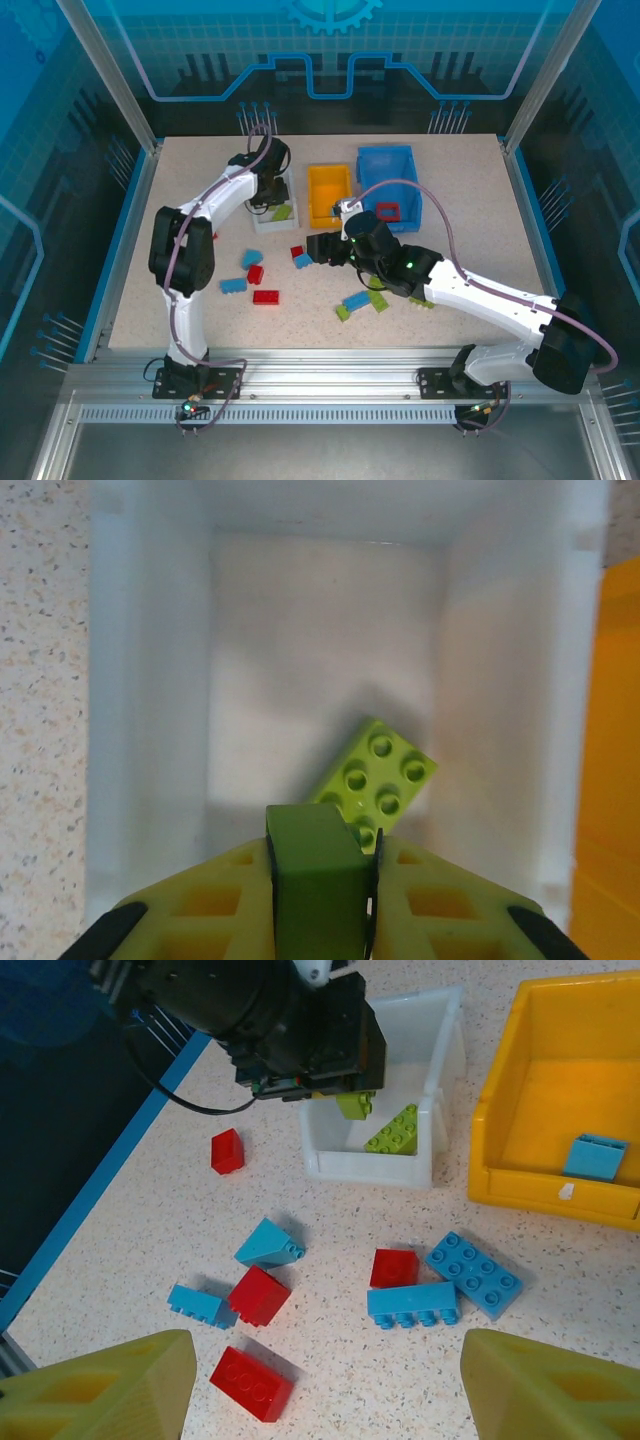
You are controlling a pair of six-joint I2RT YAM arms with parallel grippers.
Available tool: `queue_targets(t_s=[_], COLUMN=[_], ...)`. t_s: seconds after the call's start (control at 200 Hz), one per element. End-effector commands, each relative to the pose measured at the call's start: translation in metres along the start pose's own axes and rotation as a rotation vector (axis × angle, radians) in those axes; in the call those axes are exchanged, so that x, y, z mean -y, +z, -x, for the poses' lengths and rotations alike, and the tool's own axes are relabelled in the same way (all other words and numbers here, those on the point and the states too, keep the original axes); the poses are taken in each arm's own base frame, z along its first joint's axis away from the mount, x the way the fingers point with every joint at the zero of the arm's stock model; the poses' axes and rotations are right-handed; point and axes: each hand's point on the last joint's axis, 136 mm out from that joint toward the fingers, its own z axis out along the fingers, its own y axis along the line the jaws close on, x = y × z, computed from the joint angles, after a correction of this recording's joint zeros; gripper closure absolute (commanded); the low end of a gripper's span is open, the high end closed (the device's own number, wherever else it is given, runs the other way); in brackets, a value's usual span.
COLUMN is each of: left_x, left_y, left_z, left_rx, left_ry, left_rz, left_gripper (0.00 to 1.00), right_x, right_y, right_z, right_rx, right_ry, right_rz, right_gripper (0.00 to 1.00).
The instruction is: Sort the legos into containers by color
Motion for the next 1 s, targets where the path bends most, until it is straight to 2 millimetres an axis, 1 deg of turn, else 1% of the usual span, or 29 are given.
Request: queue_targets(t_s=[0.0,0.095,0.205,0.25,0.285,0.325,0.36,0.485,0.545,0.665,0.795,0.92,0.95,0.995], left_x=[-0.008,-0.009,-0.010,-0.010,-0.009,-0.008,-0.006,0.001,0.000,-0.021,-0.053,-0.081,-0.091,-0.106], left_y=[0.004,0.017,0.024,0.024,0.021,0.016,0.010,-0.028,-0.049,-0.086,-0.111,-0.130,-0.133,-0.138], left_z=[0.006,0.001,-0.003,-0.004,-0.003,-0.002,0.000,0.006,0.007,0.003,-0.010,-0.021,-0.023,-0.026], left_rx=[-0.008,-0.030,-0.046,-0.047,-0.045,-0.038,-0.028,0.030,0.062,0.116,0.140,0.146,0.148,0.150], left_ry=[0.033,0.039,0.042,0.042,0.042,0.039,0.039,0.030,0.011,-0.055,-0.156,-0.267,-0.305,-0.359], left_rz=[0.049,0.061,0.069,0.070,0.065,0.058,0.048,-0.003,-0.028,-0.054,-0.093,-0.157,-0.167,-0.177], left_gripper=[0.86,0.84,0.80,0.74,0.67,0.60,0.56,0.42,0.39,0.35,0.32,0.33,0.34,0.35], right_x=[0.003,0.003,0.003,0.002,0.001,0.000,-0.002,-0.011,-0.016,-0.033,-0.059,-0.082,-0.089,-0.098], right_y=[0.005,0.008,0.014,0.017,0.018,0.021,0.023,0.033,0.040,0.053,0.070,0.100,0.108,0.122], right_z=[-0.001,-0.004,-0.008,-0.010,-0.012,-0.013,-0.014,-0.019,-0.023,-0.029,-0.035,-0.047,-0.048,-0.054], right_rx=[-0.006,-0.020,-0.038,-0.050,-0.059,-0.068,-0.075,-0.103,-0.115,-0.133,-0.147,-0.196,-0.204,-0.229], right_ry=[0.023,0.023,0.022,0.017,0.011,0.000,-0.013,-0.081,-0.118,-0.177,-0.252,-0.311,-0.321,-0.334], right_rz=[0.005,0.004,0.006,0.006,0.009,0.012,0.019,0.038,0.045,0.088,0.137,0.153,0.162,0.167], right_gripper=[0.28,0.28,0.28,0.27,0.27,0.27,0.26,0.26,0.26,0.26,0.26,0.27,0.27,0.28])
